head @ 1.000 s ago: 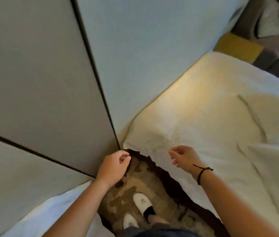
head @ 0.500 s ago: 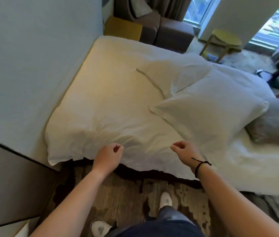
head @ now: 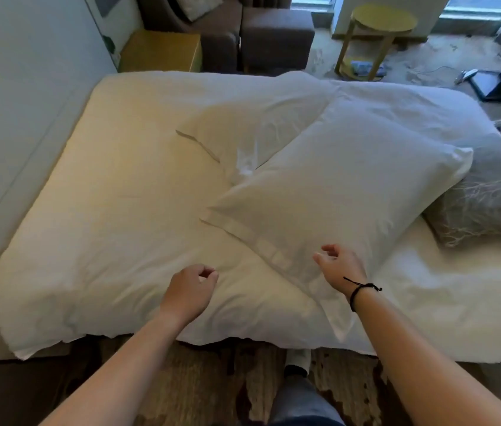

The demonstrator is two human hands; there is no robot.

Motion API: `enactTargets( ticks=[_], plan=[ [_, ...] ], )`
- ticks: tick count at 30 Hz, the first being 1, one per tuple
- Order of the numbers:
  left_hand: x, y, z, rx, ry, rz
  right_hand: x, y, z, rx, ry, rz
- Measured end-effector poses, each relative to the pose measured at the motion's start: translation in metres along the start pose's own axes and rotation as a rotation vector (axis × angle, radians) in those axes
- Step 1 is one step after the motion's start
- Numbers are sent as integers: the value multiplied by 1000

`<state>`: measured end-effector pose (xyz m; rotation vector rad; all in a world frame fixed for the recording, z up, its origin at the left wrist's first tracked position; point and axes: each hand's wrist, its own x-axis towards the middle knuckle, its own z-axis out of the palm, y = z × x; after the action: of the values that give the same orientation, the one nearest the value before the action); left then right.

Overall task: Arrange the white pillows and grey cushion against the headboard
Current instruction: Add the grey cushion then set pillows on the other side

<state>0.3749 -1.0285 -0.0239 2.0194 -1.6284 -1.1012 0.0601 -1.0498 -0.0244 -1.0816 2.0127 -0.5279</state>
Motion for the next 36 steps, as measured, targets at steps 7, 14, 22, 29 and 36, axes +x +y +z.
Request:
enactTargets(
  ticks=[7, 14, 22, 29, 36],
  plan=[
    [77, 126, 104, 9, -13, -43, 138, 40, -84, -225, 7, -6],
    [166, 161, 126, 118, 31, -22, 213, 21, -85, -523, 46, -223],
    [295, 143, 129, 133, 95, -137, 287, -10, -65, -669, -52, -506],
    [387, 120, 128, 170, -119, -196, 340, -40, -44, -737, -59, -606],
    [390, 120, 132, 187, -101, -34, 355, -66, -36, -742, -101, -589]
  ],
)
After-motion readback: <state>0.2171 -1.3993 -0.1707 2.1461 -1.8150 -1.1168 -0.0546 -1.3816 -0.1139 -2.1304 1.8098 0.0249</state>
